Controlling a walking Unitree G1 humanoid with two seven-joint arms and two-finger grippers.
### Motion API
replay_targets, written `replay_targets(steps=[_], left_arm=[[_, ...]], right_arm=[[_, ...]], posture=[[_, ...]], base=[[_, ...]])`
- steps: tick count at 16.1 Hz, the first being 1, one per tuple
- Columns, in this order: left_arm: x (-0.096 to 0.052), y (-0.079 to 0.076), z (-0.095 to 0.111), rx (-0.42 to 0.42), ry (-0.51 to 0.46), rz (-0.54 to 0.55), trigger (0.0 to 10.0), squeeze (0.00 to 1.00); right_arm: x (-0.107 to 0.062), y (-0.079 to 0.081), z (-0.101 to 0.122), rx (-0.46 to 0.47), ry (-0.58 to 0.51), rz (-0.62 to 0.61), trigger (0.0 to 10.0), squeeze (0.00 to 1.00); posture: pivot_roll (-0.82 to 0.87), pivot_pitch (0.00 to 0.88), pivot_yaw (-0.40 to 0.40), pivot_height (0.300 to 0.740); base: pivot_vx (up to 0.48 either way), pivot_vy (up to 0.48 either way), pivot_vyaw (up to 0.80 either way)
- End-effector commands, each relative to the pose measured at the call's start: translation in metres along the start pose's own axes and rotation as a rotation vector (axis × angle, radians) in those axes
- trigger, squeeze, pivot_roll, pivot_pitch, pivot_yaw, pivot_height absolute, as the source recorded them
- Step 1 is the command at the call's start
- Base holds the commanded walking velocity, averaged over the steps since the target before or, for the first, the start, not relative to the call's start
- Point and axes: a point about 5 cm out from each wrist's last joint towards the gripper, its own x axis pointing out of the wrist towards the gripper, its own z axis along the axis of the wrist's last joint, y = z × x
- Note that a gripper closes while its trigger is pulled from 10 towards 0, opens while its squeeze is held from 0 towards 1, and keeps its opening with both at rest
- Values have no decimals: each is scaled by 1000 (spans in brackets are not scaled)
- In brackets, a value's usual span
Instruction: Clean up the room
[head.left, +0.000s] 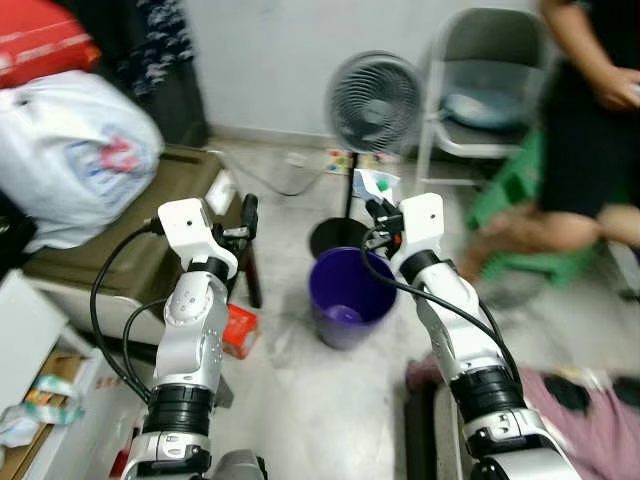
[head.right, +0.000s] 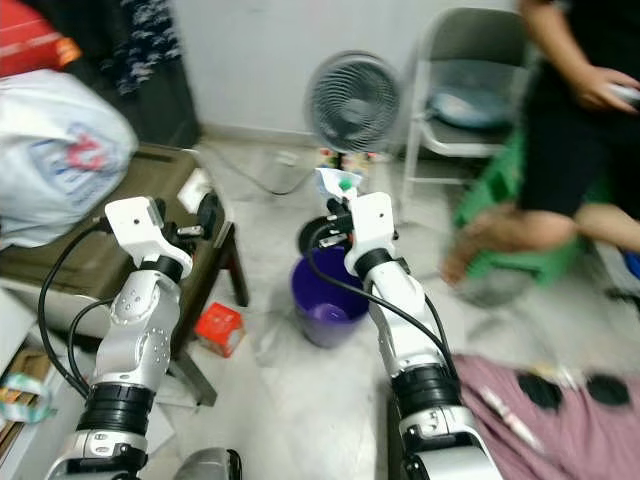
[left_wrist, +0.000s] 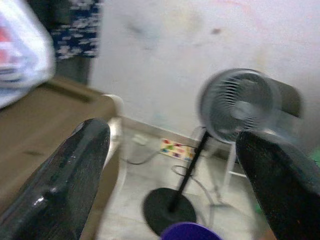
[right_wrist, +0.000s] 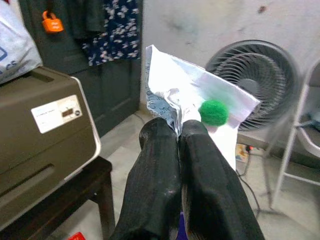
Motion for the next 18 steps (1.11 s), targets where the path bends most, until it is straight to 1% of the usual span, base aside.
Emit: replay_targets(steps=[1, 2, 5, 13, 14, 17, 18], left_arm=[[1, 0, 3, 4, -10, -5, 10000, 0], [1, 0, 3, 4, -10, -8, 10000, 0], [2, 0, 3, 0, -10, -5, 10000, 0], [1, -4, 3, -14, -19, -33, 10000, 0], [1, -4, 3, -13, -20, -35, 10000, 0], [1, -4, 4, -16, -23, -36, 10000, 0], [1, -4, 4, -17, -24, -37, 10000, 0]], right_arm=[[2, 4, 4, -3, -19, 19, 10000, 0], [2, 4, 4, -2, -18, 19, 10000, 0], [2, 4, 4, 0, -15, 20, 10000, 0], [1, 4, 1, 6, -1, 13, 10000, 0], [1, 4, 0, 7, 1, 12, 10000, 0], [2, 3, 0, 15, 6, 4, 10000, 0], [2, 3, 0, 15, 6, 4, 10000, 0]], posture=[[1, 17, -33, 740], [1, 17, -33, 740], [1, 17, -33, 740], [1, 9, -33, 740], [1, 9, -33, 740], [0, 14, -33, 740], [0, 17, -33, 740]], base=[[285, 0, 800], [292, 0, 525], [259, 0, 0], [0, 0, 0], [311, 0, 0], [354, 0, -800], [364, 0, 0]])
